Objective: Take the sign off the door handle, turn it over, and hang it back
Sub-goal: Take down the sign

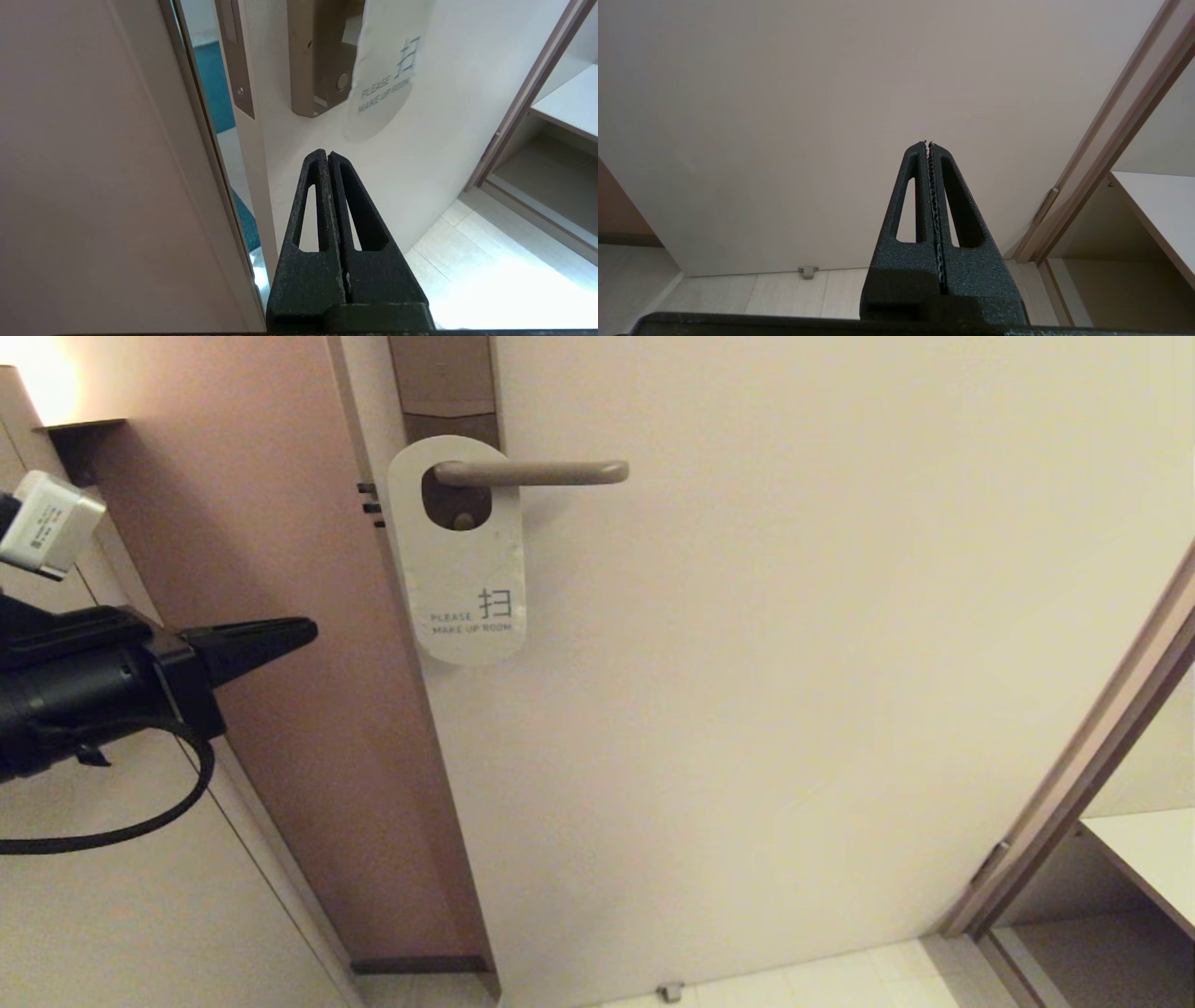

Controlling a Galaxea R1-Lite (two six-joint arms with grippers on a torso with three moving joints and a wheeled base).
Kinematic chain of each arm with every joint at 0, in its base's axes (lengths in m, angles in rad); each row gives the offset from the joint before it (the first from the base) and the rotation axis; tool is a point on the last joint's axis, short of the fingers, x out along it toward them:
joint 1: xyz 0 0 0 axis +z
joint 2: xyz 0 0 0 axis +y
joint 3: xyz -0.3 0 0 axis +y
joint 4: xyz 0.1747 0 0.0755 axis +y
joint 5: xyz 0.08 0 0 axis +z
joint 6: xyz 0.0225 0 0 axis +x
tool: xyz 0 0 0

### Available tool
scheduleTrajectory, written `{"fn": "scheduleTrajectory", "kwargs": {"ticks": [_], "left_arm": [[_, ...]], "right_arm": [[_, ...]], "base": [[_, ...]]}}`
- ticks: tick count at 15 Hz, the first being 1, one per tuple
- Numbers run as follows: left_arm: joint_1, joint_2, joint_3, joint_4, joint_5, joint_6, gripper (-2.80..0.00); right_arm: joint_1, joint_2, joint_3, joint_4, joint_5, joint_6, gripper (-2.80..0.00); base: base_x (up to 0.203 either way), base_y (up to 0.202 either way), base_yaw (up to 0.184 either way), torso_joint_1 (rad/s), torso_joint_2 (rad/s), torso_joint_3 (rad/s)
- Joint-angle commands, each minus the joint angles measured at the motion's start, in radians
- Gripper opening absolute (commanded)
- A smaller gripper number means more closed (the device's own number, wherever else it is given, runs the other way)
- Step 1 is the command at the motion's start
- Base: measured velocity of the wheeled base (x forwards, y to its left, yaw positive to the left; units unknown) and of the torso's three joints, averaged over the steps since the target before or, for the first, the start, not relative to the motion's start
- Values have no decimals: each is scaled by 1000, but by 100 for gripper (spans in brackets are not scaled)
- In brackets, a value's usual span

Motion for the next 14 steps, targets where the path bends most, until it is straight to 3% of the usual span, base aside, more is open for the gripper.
{"fn": "scheduleTrajectory", "kwargs": {"ticks": [1,2,7,9,12,14], "left_arm": [[-6,40,-8,-7,-2,1,-231],[-6,49,-8,-33,-4,0,0],[-52,95,-9,-145,-11,-4,0],[-61,95,-9,-152,-72,-4,0],[-62,118,-12,-196,-94,-9,0],[-60,131,-12,-241,-139,-54,0]], "right_arm": [[0,1,0,0,1,-1,-280],[0,1,0,0,0,-1,-280],[0,1,0,0,0,-1,-280],[0,1,0,0,0,-1,-280],[0,1,0,0,0,-1,-280],[0,1,0,0,1,-1,-280]], "base": [[0,0,0,0,0,0],[0,0,0,0,0,0],[0,0,0,0,0,0],[0,0,0,0,0,0],[0,0,0,0,0,0],[0,0,0,0,0,0]]}}
